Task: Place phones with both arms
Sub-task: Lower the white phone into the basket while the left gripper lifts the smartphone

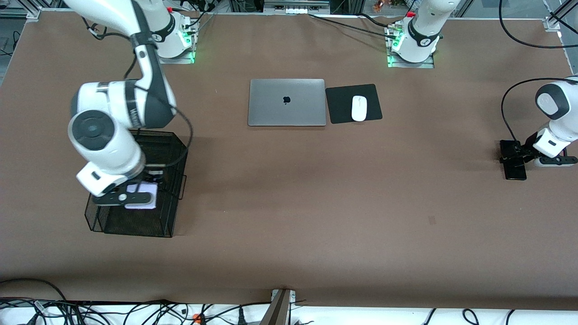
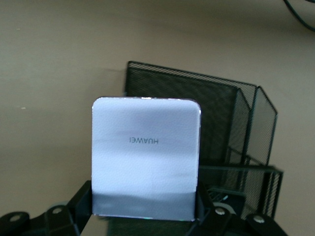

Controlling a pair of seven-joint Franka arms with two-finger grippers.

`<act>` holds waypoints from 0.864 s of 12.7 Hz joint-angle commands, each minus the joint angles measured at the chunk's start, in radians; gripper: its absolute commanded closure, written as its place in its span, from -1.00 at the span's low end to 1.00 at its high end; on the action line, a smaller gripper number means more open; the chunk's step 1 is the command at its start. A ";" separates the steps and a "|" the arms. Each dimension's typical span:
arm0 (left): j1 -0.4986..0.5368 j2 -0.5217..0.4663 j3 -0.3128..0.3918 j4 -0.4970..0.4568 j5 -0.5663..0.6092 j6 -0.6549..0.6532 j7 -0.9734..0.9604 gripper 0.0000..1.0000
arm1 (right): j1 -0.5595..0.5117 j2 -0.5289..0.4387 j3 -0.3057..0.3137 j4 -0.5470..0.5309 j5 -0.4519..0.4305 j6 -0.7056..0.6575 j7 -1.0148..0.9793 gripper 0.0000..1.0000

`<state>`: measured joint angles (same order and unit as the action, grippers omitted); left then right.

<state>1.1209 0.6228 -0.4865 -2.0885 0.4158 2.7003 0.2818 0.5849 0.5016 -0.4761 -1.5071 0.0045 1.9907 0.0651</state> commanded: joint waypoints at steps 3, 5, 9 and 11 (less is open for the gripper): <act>-0.006 0.015 0.000 0.021 0.018 0.001 -0.035 -0.54 | -0.149 0.078 0.011 -0.001 0.133 0.186 -0.215 1.00; -0.006 0.015 0.000 0.021 0.018 0.001 -0.050 0.29 | -0.201 0.121 0.017 0.007 0.202 0.241 -0.234 1.00; -0.061 0.006 -0.003 0.074 0.018 -0.086 -0.111 1.00 | -0.217 0.199 0.017 0.015 0.299 0.283 -0.237 1.00; -0.096 -0.002 -0.017 0.157 0.014 -0.256 -0.119 1.00 | -0.218 0.221 0.016 0.013 0.342 0.280 -0.240 1.00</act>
<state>1.0674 0.6253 -0.4923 -2.0234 0.4158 2.5790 0.1975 0.3829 0.7069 -0.4696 -1.5176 0.3077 2.2721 -0.1579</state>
